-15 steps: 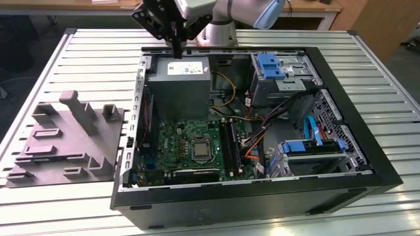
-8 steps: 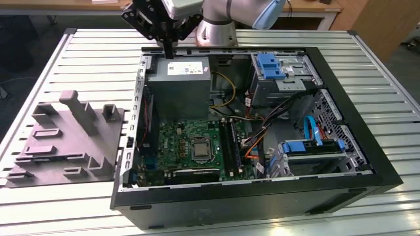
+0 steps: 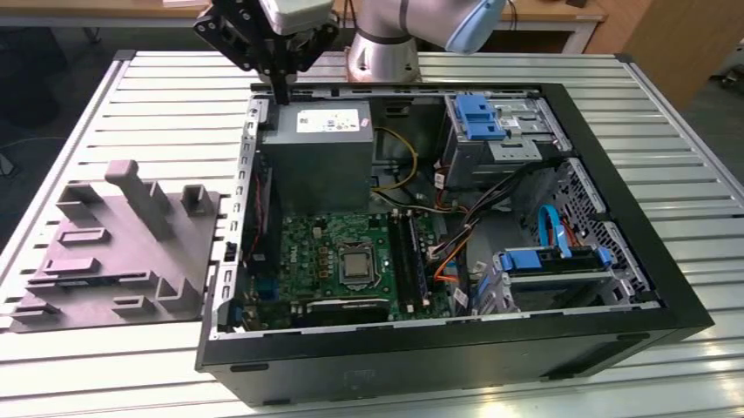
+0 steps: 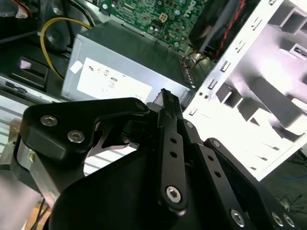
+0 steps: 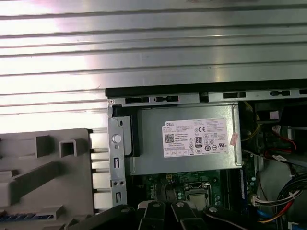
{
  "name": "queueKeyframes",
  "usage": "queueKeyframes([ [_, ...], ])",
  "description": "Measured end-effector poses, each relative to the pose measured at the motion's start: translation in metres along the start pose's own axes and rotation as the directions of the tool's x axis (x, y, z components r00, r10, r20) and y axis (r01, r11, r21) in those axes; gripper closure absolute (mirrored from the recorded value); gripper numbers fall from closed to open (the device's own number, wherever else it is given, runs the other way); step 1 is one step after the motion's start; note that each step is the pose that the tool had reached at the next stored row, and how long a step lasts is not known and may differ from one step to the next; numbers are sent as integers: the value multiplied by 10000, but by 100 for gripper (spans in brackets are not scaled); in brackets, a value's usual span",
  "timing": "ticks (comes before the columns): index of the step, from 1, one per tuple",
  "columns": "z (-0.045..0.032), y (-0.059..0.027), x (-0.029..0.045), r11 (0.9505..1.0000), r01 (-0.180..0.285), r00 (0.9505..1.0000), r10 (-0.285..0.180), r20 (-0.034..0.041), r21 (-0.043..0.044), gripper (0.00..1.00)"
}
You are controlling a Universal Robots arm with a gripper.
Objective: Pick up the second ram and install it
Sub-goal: 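Reach for the second ram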
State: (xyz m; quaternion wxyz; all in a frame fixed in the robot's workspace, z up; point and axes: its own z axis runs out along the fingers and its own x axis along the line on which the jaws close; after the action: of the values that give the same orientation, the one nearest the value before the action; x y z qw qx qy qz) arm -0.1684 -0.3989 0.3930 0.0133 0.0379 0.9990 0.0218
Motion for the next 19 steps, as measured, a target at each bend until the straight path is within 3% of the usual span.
queueKeyframes([
  [9,-3,-14,190,10000,1,10000,-1,0,1,90],
  [19,-6,-36,469,10000,2,10000,-2,2,0,90],
])
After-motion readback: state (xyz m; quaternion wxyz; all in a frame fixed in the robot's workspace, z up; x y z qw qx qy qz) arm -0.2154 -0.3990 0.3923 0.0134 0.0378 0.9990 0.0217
